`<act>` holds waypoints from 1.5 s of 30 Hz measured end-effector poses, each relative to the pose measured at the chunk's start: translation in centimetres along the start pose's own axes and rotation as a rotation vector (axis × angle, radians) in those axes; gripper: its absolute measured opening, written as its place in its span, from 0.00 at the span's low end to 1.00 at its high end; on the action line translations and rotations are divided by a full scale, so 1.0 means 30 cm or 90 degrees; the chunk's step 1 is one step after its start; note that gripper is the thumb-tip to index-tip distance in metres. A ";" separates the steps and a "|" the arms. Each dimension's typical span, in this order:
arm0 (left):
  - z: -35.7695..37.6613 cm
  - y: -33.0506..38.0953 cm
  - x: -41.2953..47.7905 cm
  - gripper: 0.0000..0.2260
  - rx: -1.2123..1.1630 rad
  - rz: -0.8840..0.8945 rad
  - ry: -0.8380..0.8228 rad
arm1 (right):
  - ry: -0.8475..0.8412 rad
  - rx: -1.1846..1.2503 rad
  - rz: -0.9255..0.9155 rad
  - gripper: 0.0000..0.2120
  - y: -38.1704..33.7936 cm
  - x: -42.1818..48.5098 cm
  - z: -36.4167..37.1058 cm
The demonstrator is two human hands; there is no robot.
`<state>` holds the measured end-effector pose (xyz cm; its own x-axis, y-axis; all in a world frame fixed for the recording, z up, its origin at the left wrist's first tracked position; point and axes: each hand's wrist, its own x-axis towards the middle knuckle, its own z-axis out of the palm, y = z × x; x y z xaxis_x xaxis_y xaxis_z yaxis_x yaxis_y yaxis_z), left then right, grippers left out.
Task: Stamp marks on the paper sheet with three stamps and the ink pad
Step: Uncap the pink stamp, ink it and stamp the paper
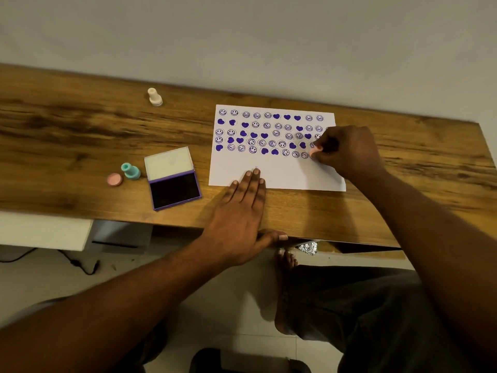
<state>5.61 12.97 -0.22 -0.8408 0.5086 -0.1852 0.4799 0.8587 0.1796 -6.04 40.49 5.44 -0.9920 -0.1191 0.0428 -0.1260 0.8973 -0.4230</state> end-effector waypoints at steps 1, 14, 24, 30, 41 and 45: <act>-0.002 0.000 -0.001 0.52 0.000 0.002 0.001 | 0.000 0.013 0.011 0.12 0.000 -0.001 0.000; -0.033 0.005 -0.007 0.52 0.009 0.000 -0.019 | 0.009 -0.006 0.032 0.13 -0.023 -0.012 0.008; -0.094 -0.012 -0.017 0.51 0.004 -0.003 0.019 | 0.129 0.384 0.105 0.14 -0.018 0.001 -0.049; -0.171 -0.128 -0.060 0.49 -0.034 -0.010 0.115 | 0.141 0.438 0.131 0.18 -0.108 0.049 0.003; -0.303 -0.474 -0.255 0.32 -0.199 -0.205 0.433 | -0.033 0.364 -0.108 0.12 -0.541 0.123 0.206; -0.289 -0.567 -0.335 0.19 -0.210 -0.265 0.507 | -0.072 0.311 -0.173 0.12 -0.687 0.121 0.291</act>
<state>3.73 -7.28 6.95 -0.9100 -0.1300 0.3937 0.1108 0.8388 0.5331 -6.94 17.86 6.41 -0.9136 -0.3873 0.1236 -0.3303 0.5299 -0.7811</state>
